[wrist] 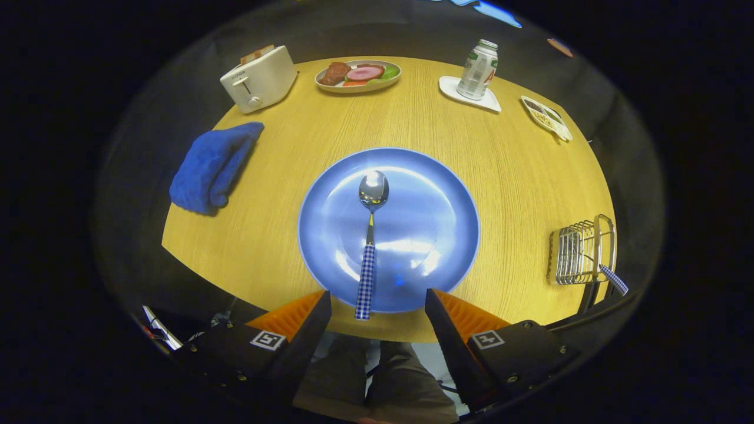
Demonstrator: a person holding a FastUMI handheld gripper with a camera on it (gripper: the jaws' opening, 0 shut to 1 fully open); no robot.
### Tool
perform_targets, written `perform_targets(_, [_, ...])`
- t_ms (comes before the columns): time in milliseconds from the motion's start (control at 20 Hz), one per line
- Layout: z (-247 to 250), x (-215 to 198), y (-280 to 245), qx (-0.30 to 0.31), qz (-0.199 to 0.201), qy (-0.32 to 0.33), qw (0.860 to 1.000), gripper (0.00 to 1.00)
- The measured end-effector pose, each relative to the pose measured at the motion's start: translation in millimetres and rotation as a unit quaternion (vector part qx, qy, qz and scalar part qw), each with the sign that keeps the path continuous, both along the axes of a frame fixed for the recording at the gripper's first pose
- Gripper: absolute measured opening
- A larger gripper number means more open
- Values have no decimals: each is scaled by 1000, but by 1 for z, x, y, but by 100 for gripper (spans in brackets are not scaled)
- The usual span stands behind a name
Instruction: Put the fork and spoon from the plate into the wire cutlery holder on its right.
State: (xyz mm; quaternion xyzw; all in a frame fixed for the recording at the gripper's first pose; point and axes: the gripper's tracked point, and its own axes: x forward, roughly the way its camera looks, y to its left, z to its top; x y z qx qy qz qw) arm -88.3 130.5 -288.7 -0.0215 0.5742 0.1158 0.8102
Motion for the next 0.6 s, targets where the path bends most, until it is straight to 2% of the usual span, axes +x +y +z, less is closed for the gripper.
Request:
perform_targets(150, [-12,6,1,-5,0,9,1000,95])
perform_targets(200, [-18,8,3,-5,-1,12,1000,80])
perform_targets(250, [-25,10,0,-7,1,21,1000,75])
perform_targets(450, [-32,11,9,-5,15,36,999,74])
perform_targets(600, [-36,7,7,-20,31,66,997,34])
